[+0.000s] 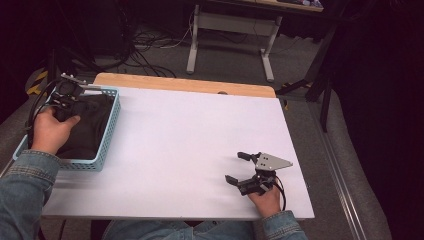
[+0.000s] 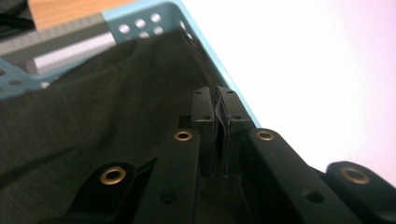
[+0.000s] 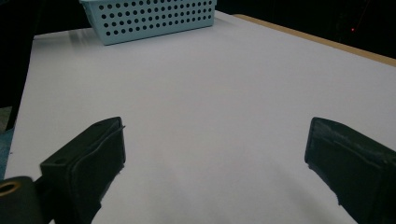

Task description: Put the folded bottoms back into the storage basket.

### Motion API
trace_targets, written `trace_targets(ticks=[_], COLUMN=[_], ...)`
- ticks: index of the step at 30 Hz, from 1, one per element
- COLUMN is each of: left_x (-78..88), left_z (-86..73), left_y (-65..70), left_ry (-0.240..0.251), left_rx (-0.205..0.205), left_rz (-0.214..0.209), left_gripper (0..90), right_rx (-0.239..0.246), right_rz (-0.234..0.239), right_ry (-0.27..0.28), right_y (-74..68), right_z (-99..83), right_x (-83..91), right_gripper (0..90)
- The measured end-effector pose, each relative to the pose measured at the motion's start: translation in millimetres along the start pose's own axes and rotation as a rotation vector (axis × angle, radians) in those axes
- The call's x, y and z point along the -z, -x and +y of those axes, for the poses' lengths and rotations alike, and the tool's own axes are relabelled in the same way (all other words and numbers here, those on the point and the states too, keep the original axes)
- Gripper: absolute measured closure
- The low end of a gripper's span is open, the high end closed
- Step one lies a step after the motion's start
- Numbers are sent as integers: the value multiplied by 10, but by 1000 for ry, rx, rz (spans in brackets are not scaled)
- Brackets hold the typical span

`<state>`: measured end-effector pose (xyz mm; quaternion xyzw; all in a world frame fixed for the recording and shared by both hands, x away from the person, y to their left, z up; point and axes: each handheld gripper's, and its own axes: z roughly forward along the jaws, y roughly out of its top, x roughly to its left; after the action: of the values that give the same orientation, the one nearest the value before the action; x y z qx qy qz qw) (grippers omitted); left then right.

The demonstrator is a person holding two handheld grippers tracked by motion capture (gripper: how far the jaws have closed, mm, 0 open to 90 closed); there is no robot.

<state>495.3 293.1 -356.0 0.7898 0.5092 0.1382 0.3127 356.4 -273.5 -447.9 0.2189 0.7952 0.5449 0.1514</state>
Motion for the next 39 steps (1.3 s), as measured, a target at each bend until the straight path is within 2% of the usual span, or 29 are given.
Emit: trace_targets(ticks=[5,9,10,14,19,20,22,24,26,27,31,34,39], left_x=[-71,-200,-244,-326,-526,-582,-613,-727,-773,-829,-820,-790,-625], left_z=[61,122,143,177,197,207,212,235,239,248,261,259,235], left_y=[-27,-50,-65,-85,-94,-105,-114,-114,-107,-100,-86,-69,-27], left_ry=[16,-7,-8,-3,-30,-48,-56,-106,-116,-137,-147,-147,-116], left_rx=[20,36,53,68,86,93,96,98,95,84,79,73,71], left_rz=[2,10,10,6,4,2,3,20,30,47,56,61,47], left_gripper=[867,867,868,867,869,874,877,880,880,880,875,838,792], right_rx=[1,3,4,6,8,10,9,12,12,14,16,15,18], right_rz=[-3,-5,-5,-7,-4,-5,-5,-7,-7,-8,-6,-5,1], right_ry=[-1,-4,-5,-5,-7,-7,-7,-11,-11,-12,-11,-13,-14], right_y=[-2,-9,-11,-13,-18,-20,-21,-25,-26,-28,-29,-29,-27], right_z=[-1,-1,-2,-3,-5,-6,-6,-6,-5,-5,-4,-1,7], right_x=[2,3,4,5,5,5,5,3,2,2,5,3,-7], right_gripper=[56,56,56,56,56,56,56,56,56,56,56,56,56])
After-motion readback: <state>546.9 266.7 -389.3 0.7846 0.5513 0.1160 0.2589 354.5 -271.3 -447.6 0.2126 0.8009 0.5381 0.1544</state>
